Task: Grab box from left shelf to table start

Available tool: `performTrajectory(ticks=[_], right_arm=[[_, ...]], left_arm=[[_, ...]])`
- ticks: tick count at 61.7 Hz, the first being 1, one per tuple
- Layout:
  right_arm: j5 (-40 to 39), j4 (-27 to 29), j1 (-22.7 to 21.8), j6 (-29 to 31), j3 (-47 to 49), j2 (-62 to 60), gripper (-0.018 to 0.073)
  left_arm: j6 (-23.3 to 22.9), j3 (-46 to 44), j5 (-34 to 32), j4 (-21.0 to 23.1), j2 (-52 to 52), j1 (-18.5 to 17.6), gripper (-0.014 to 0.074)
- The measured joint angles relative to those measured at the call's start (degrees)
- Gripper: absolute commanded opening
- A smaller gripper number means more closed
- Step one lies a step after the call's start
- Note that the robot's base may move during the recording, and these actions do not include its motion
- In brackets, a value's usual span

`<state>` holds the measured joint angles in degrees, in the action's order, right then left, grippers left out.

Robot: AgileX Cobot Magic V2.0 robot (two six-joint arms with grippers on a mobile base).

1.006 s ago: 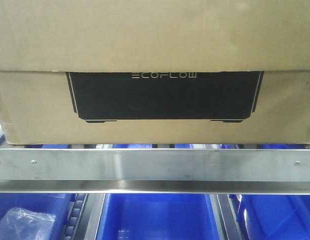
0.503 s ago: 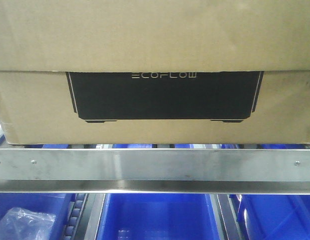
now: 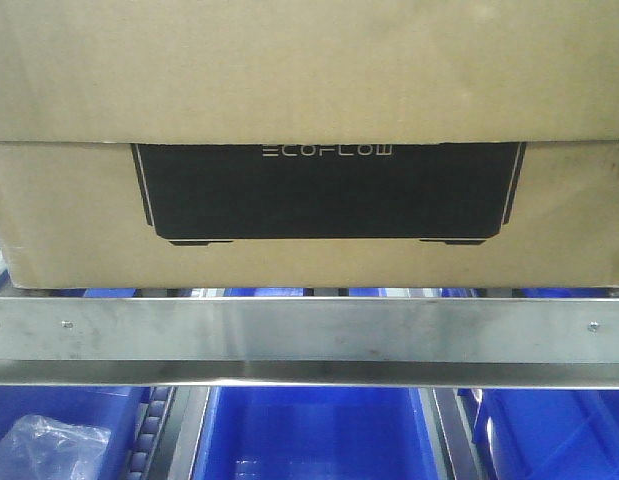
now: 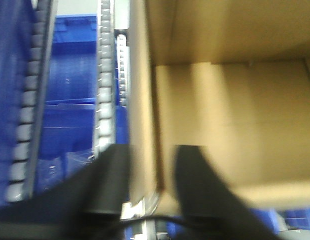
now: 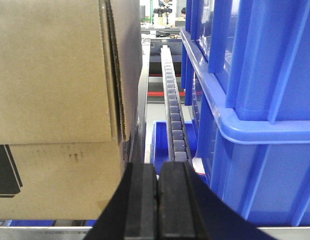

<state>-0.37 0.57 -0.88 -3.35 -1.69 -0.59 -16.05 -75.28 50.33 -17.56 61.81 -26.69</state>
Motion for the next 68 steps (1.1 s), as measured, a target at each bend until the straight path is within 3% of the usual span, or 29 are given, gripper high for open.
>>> performTrajectory(ticks=[10,18,41,68], right_arm=[[0.00,0.00,0.00,0.00,0.00,0.00,0.0036],[0.00,0.00,0.00,0.00,0.00,0.00,0.0036],[0.00,0.00,0.00,0.00,0.00,0.00,0.0036],[0.00,0.00,0.00,0.00,0.00,0.00,0.0036]], left_arm=[[-0.09,-6.44,3.19,2.00,7.15,0.60,0.0353],[-0.09,-10.10,4.92,2.54,12.28,3.80,0.0350],[-0.09,-13.01,4.82,7.28,21.72,8.62,0.0350],[0.98,-15.31,5.79,8.32,26.37,9.16,0.0339]])
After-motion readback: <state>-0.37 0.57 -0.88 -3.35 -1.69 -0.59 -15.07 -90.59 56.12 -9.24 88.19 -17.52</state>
